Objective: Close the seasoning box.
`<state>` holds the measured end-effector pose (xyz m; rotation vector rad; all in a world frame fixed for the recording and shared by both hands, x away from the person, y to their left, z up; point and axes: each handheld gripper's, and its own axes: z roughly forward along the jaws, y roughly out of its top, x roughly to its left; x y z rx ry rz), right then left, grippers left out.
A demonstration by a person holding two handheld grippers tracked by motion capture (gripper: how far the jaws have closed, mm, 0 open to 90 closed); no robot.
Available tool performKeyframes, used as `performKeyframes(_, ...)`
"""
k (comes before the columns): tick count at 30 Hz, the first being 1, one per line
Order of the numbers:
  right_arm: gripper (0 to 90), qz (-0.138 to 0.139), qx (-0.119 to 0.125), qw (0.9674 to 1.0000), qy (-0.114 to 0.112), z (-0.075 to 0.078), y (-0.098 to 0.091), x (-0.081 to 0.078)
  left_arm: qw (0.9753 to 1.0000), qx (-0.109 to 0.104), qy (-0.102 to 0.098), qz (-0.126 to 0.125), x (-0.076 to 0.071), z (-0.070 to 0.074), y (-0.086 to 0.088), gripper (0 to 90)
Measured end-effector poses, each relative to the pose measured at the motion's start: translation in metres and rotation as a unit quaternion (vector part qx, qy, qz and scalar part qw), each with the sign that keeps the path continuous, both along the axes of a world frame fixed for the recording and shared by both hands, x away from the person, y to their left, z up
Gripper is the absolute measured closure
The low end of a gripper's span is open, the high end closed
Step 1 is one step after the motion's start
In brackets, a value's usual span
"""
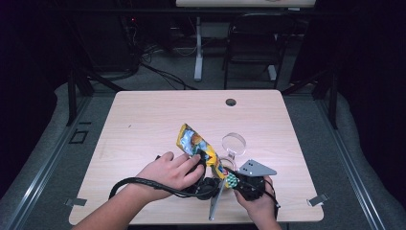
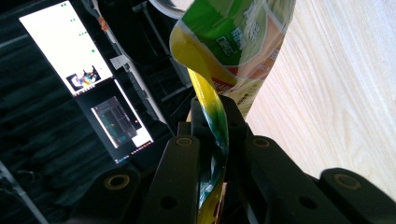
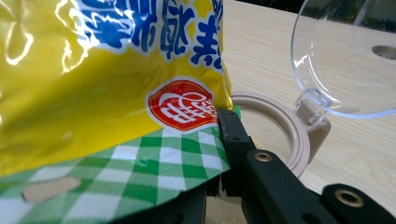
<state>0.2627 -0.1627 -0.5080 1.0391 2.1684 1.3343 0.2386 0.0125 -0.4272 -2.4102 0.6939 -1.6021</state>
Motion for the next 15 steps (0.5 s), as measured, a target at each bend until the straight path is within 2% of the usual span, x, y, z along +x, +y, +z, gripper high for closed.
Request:
performKeyframes(3,89.0,0.0,0.0,1.0,-0.003,0.001,0.0,-0.001,0.9999,-0.01,0.011,0.005,0.002,0.001,0.003,87.6)
performKeyframes(7,89.0,-0.001,0.0,1.0,-0.006,0.002,0.0,-0.001,0.9996,-0.023,0.014,0.009,0.004,0.002,0.006,87.6)
performKeyframes(8,89.1,-0.001,-0.001,1.0,-0.008,0.002,0.0,-0.001,0.9993,-0.03,0.021,0.013,0.004,0.001,0.007,87.6)
performKeyframes(15,89.1,0.001,0.001,1.0,-0.01,0.002,0.001,-0.001,0.9982,-0.049,0.029,0.021,0.006,-0.002,0.014,87.5)
